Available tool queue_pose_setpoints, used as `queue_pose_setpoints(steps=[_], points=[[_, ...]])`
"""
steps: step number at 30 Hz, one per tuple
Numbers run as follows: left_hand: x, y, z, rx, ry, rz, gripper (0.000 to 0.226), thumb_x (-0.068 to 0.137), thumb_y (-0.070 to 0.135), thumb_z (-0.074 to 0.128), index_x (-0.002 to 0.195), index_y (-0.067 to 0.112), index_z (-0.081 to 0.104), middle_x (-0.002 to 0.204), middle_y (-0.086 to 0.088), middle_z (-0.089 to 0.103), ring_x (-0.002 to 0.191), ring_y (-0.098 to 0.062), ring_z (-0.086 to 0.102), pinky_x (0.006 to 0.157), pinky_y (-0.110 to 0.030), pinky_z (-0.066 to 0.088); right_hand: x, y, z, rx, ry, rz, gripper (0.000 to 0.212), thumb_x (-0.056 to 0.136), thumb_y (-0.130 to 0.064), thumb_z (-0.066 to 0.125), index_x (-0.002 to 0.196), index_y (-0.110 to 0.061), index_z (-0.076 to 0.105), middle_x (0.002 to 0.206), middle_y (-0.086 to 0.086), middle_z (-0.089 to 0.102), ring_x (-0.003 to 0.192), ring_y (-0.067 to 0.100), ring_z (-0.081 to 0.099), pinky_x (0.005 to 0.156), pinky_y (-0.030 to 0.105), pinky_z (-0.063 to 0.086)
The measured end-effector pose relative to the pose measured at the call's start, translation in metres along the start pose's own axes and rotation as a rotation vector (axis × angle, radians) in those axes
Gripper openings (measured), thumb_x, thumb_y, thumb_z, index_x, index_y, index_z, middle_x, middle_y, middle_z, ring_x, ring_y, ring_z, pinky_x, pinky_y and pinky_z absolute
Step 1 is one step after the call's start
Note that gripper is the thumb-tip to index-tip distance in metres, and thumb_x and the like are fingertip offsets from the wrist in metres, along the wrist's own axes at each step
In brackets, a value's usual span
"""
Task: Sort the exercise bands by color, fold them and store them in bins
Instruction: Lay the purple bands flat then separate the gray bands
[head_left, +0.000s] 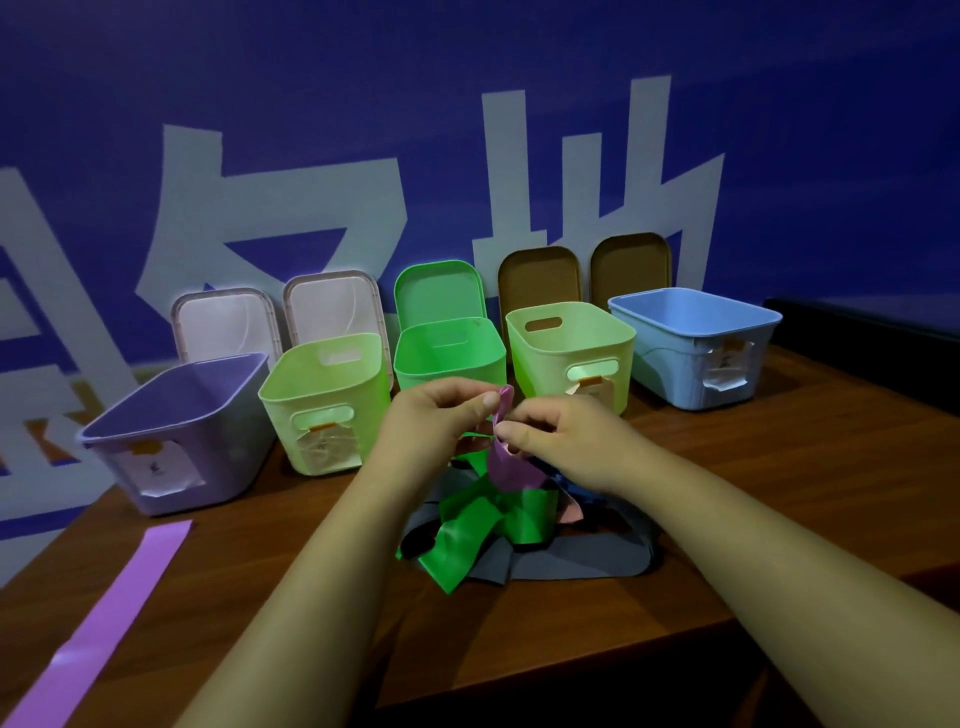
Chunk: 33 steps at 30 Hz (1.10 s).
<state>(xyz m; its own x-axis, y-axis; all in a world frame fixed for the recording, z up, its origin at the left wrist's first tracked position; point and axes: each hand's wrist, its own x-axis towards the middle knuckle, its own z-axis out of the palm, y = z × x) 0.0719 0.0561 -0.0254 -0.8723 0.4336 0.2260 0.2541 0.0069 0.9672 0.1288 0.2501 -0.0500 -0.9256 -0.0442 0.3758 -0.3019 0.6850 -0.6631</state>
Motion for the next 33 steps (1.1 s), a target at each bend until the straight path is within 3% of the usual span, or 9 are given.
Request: queue_pose_setpoints(steps=[6, 11, 14, 17, 21, 24, 27, 30, 33], points=[[-0.005, -0.005, 0.001, 0.087, -0.035, 0.044, 0.007, 0.098, 0.016, 0.073, 0.099, 0.013, 0.08, 0.092, -0.008, 0.081, 0.078, -0.015, 0.075, 0.069, -0.022, 0.058, -0.005, -0.006, 0.004, 0.013, -0.006, 0.003, 0.037, 0.102, -0.056, 0.063, 0.088, -0.024, 0.074, 0.084, 0.005, 0.074, 0.084, 0.024, 0.069, 0.077, 0.049, 0.054], [-0.004, -0.01, -0.002, 0.077, -0.03, 0.044, 0.009, 0.1, 0.021, 0.072, 0.096, 0.017, 0.079, 0.088, -0.005, 0.079, 0.076, -0.012, 0.07, 0.069, -0.027, 0.054, -0.006, -0.012, 0.003, 0.059, -0.03, 0.022, 0.03, 0.103, -0.053, 0.063, 0.084, -0.033, 0.073, 0.08, -0.002, 0.071, 0.077, 0.017, 0.065, 0.073, 0.038, 0.049], [-0.005, -0.014, -0.002, 0.08, -0.027, 0.047, 0.011, 0.099, 0.026, 0.072, 0.091, 0.023, 0.079, 0.086, -0.001, 0.078, 0.076, -0.011, 0.068, 0.071, -0.029, 0.05, -0.009, -0.011, 0.007, 0.121, -0.066, 0.066, 0.018, 0.102, -0.056, 0.063, 0.094, -0.047, 0.076, 0.09, -0.011, 0.077, 0.091, 0.012, 0.071, 0.086, 0.044, 0.057], [-0.005, -0.019, -0.003, 0.062, -0.029, 0.034, 0.014, 0.1, 0.029, 0.071, 0.09, 0.025, 0.08, 0.091, -0.005, 0.078, 0.081, -0.016, 0.07, 0.077, -0.035, 0.051, -0.012, -0.01, 0.009, 0.169, -0.068, 0.115, 0.028, 0.099, -0.062, 0.064, 0.113, -0.042, 0.077, 0.101, -0.014, 0.079, 0.101, 0.01, 0.073, 0.096, 0.046, 0.059], [-0.006, -0.018, -0.003, 0.19, 0.006, 0.088, 0.018, 0.105, 0.03, 0.065, 0.092, 0.024, 0.076, 0.089, -0.001, 0.076, 0.08, -0.015, 0.067, 0.077, -0.036, 0.053, -0.015, -0.011, 0.007, 0.182, -0.091, 0.119, 0.024, 0.103, -0.058, 0.061, 0.106, -0.039, 0.076, 0.089, -0.012, 0.075, 0.084, 0.008, 0.069, 0.08, 0.044, 0.057], [-0.004, -0.014, -0.002, 0.351, 0.062, 0.165, 0.016, 0.106, 0.028, 0.062, 0.092, 0.027, 0.07, 0.086, 0.004, 0.073, 0.079, -0.014, 0.064, 0.076, -0.036, 0.055, -0.014, -0.011, 0.006, 0.071, -0.053, 0.081, 0.023, 0.106, -0.046, 0.06, 0.092, -0.032, 0.073, 0.082, -0.007, 0.07, 0.073, 0.004, 0.06, 0.069, 0.031, 0.047], [-0.003, -0.004, 0.001, 0.482, 0.104, 0.226, 0.018, 0.106, 0.023, 0.061, 0.089, 0.03, 0.063, 0.082, 0.008, 0.068, 0.078, -0.013, 0.063, 0.071, -0.034, 0.05, -0.007, -0.018, 0.004, -0.077, 0.019, 0.031, 0.028, 0.102, -0.032, 0.063, 0.078, -0.018, 0.067, 0.068, 0.002, 0.062, 0.06, 0.008, 0.049, 0.058, 0.032, 0.037], [-0.001, 0.012, 0.001, 0.545, 0.148, 0.277, 0.017, 0.109, 0.019, 0.055, 0.093, 0.026, 0.057, 0.084, 0.006, 0.066, 0.079, -0.013, 0.063, 0.071, -0.035, 0.05, 0.001, -0.028, -0.008, -0.244, 0.068, -0.014, 0.024, 0.097, -0.032, 0.062, 0.077, -0.022, 0.069, 0.068, -0.002, 0.063, 0.064, 0.012, 0.055, 0.06, 0.04, 0.047], [0.007, 0.031, -0.004, 0.608, 0.174, 0.329, 0.011, 0.11, 0.019, 0.052, 0.099, 0.02, 0.055, 0.087, 0.005, 0.064, 0.084, -0.023, 0.063, 0.076, -0.042, 0.053, 0.012, -0.042, -0.026, -0.402, 0.108, -0.051, 0.03, 0.093, -0.047, 0.051, 0.081, -0.028, 0.069, 0.075, -0.008, 0.066, 0.072, 0.014, 0.062, 0.066, 0.045, 0.058]])
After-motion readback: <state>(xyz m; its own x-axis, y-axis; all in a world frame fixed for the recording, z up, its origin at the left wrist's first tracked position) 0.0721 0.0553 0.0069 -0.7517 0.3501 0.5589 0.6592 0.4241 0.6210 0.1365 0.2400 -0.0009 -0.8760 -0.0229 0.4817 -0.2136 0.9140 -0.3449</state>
